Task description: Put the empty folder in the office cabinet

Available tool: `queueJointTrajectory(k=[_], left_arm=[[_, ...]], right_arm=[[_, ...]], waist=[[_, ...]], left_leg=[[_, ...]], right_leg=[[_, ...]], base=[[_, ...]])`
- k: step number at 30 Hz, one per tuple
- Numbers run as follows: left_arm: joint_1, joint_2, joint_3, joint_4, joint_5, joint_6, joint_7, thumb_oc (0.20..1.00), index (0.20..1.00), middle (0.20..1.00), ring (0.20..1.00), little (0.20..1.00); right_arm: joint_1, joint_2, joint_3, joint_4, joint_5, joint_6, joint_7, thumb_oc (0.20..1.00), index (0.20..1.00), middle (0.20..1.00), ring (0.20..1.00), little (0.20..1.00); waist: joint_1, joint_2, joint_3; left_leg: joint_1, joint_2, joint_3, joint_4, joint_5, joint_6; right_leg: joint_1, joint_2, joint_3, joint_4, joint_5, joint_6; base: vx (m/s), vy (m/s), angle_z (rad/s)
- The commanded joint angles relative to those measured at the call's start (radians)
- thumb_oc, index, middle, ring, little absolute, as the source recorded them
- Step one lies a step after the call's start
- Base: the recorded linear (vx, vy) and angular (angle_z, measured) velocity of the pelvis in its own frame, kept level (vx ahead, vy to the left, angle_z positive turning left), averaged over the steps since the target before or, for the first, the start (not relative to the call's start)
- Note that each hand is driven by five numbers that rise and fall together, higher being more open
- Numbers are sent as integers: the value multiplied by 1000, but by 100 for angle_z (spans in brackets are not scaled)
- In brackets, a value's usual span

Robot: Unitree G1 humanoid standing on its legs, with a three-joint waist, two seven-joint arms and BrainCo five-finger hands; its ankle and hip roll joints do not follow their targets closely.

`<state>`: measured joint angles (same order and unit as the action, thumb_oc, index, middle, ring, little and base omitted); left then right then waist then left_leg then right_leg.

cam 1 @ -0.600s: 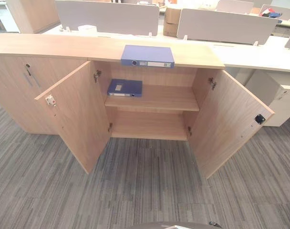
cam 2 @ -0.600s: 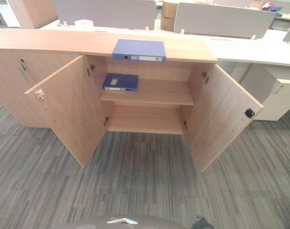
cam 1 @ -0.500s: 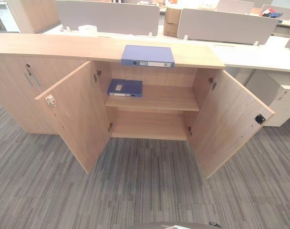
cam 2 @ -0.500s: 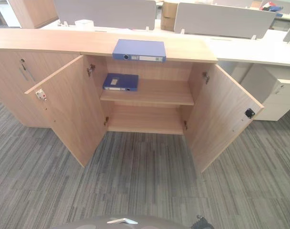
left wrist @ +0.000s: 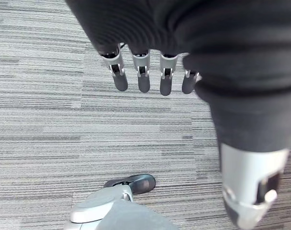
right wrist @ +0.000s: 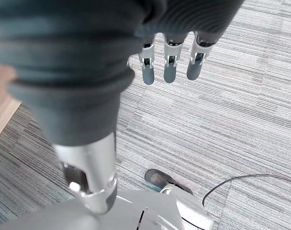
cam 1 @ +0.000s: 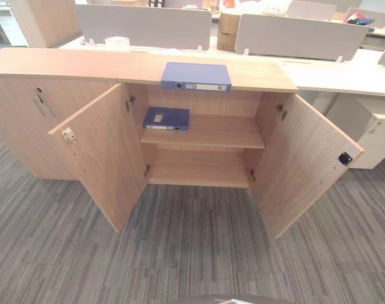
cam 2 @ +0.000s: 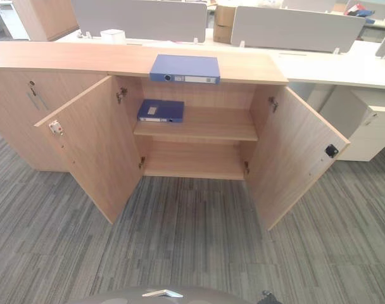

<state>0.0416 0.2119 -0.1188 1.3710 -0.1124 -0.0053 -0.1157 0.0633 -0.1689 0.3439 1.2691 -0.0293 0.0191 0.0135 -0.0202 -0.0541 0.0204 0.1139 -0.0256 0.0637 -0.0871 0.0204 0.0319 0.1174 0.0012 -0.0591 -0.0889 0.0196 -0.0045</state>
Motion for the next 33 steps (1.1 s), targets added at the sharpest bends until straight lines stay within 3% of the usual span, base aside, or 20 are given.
queueJointTrajectory(k=[1,29,31,33], left_arm=[[-56,-36,-18,45,-1,-15,13,1000,1000,1000,1000,1000],[-52,-36,-15,44,-12,-15,14,1000,1000,1000,1000,1000],[-61,-25,-1,28,-54,-20,23,1000,1000,1000,1000,1000],[-72,-13,14,7,-109,-22,37,1000,1000,1000,1000,1000]], right_arm=[[-74,-48,-12,64,-20,-19,-6,1000,1000,1000,1000,1000],[-70,-55,-12,68,-30,-18,-9,1000,1000,1000,1000,1000],[-83,-65,-12,59,-27,-21,-16,1000,1000,1000,1000,1000],[-90,-74,-7,43,-28,-23,-29,1000,1000,1000,1000,1000]], waist=[[2,45,29],[1,46,46],[8,39,78],[22,21,126]], left_leg=[[33,30,44,2,-64,-42],[31,39,48,8,-65,-49],[-32,54,44,113,-82,-60],[-170,66,45,323,-83,-84]], right_leg=[[6,-2,-25,13,-53,65],[2,4,-34,21,-62,60],[-20,2,-33,44,-71,52],[-32,-6,-29,60,-78,36]], base=[[0,0,0],[1,-7,0],[-108,-102,-1],[-212,-152,9]])
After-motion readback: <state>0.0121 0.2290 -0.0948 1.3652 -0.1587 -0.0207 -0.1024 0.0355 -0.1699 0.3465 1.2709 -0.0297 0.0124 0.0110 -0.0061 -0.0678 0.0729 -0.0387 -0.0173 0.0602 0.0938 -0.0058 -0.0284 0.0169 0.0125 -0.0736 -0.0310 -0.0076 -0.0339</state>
